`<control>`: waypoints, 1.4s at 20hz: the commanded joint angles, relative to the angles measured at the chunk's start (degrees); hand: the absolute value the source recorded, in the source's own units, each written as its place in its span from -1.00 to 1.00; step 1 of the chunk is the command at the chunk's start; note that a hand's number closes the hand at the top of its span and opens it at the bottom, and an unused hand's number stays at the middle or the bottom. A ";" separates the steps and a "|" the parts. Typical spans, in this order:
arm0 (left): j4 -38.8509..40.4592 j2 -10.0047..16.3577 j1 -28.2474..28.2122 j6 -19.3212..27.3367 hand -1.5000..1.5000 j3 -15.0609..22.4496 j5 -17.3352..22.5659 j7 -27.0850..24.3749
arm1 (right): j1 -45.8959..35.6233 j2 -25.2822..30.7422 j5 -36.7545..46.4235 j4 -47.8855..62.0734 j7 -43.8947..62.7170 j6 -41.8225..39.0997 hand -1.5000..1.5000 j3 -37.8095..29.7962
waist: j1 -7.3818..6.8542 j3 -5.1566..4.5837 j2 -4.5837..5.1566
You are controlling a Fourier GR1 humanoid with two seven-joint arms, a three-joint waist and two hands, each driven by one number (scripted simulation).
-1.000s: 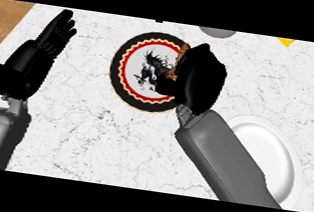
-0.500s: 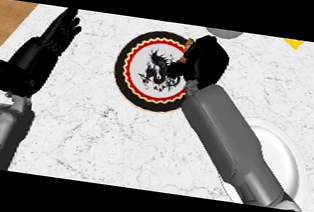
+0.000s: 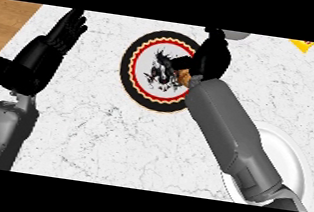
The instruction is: Pick the croissant from the plate and place it in the plate
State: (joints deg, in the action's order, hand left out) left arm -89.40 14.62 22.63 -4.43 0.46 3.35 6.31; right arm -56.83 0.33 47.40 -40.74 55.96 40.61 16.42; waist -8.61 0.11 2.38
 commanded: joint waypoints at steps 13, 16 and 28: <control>-0.83 1.88 -4.04 -0.93 0.00 -2.87 1.14 -0.35 | 1.19 -0.31 -11.11 0.15 -4.65 34.31 -1.00 3.53 | 3.28 -0.07 -1.60; 0.33 1.88 -5.91 -0.19 0.00 -3.92 0.38 -2.37 | 4.59 -0.31 -12.44 -3.64 -4.81 36.39 -1.00 6.22 | 5.89 -0.11 -2.13; -4.83 2.65 -10.13 0.79 0.00 -6.64 -0.52 -0.35 | 29.90 0.22 -2.21 -27.64 -8.84 33.68 -1.00 12.33 | 9.25 -0.13 -2.75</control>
State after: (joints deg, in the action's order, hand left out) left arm -92.20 16.80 15.00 -3.59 -5.21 3.36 6.50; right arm -35.01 0.85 40.98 -60.79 47.51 74.48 28.40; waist 0.15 -0.01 -0.32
